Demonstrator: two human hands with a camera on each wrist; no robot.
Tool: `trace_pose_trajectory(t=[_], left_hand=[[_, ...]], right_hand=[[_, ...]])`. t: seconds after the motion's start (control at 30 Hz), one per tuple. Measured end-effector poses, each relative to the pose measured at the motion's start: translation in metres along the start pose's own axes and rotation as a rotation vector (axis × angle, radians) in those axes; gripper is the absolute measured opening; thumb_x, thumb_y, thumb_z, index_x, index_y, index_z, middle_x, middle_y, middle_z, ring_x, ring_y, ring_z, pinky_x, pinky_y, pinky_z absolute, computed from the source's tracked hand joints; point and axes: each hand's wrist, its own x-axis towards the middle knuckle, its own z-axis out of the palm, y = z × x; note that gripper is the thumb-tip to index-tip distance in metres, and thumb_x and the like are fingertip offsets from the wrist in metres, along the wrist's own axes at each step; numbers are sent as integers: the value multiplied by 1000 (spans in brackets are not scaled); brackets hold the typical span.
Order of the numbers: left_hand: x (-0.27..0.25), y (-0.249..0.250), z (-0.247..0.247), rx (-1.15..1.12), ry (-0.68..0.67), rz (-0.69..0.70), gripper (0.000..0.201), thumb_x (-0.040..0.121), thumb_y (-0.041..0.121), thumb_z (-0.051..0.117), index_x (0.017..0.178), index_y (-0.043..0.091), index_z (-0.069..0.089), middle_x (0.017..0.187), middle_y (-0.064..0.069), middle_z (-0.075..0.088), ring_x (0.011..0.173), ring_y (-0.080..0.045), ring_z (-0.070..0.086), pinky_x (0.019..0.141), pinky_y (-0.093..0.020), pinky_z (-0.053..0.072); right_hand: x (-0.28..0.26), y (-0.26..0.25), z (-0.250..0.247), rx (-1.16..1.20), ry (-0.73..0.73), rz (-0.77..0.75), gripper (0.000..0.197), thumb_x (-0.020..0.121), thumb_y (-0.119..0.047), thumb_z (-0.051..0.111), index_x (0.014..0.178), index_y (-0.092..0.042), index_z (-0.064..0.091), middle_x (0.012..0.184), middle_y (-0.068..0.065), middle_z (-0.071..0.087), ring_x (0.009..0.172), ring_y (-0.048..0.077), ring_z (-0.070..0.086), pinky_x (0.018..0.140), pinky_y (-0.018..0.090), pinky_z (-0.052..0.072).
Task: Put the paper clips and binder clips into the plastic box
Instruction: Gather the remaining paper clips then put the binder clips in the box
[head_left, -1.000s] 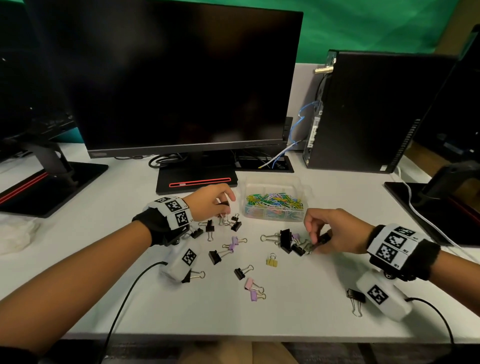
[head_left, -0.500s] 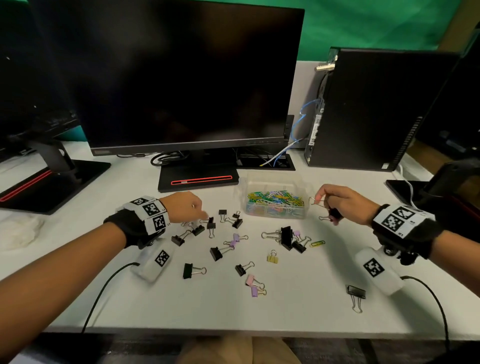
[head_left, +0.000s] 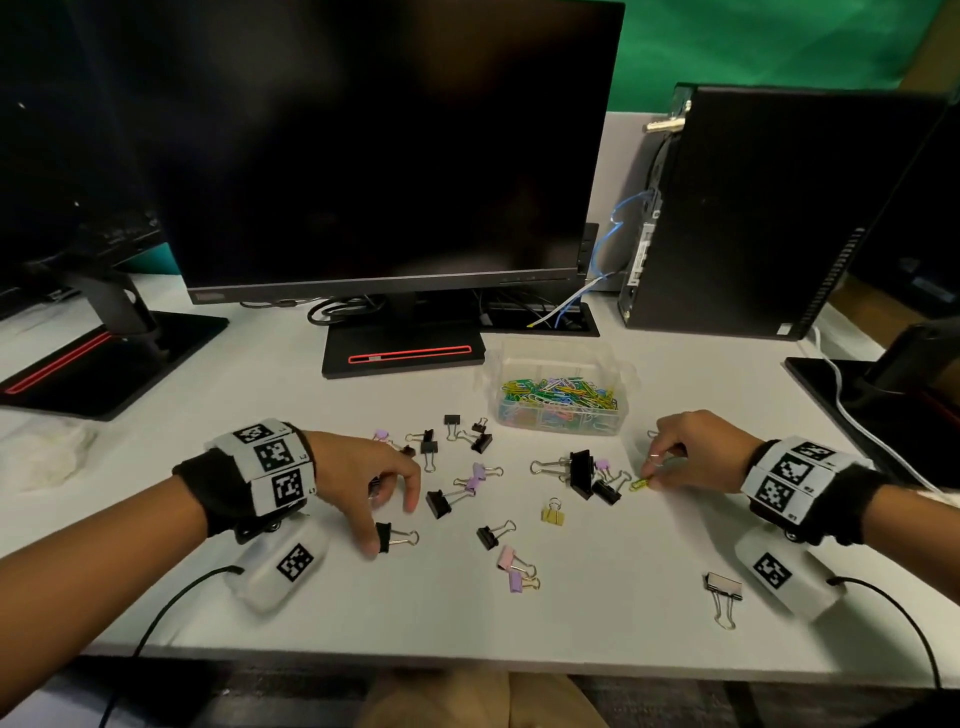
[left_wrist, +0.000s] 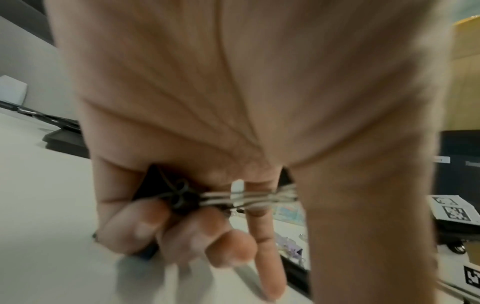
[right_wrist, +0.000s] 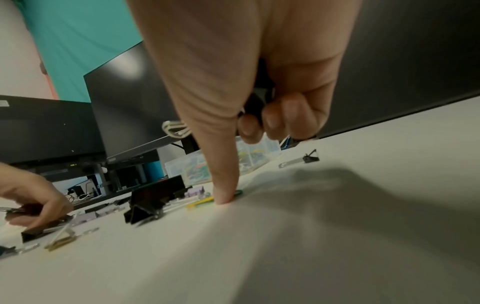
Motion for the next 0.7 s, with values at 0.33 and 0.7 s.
trace_pose_trajectory(t=[0.33, 0.7], left_hand=[[25, 19, -3, 83, 257, 52, 29, 69, 39, 78, 84, 26, 57, 71, 12, 48, 61, -2, 43, 54, -10, 35], [30, 16, -20, 163, 362, -222, 78, 62, 59, 75, 122, 25, 40, 105, 3, 49, 91, -15, 50, 81, -29, 44]], right_hand=[[6, -5, 6, -139, -166, -54, 8, 88, -23, 56, 89, -25, 49, 73, -17, 37, 63, -3, 36, 57, 7, 29], [13, -13, 12, -169, -159, 20, 21, 91, -19, 50, 109, -12, 58, 95, -4, 46, 86, 13, 42, 76, 19, 31]])
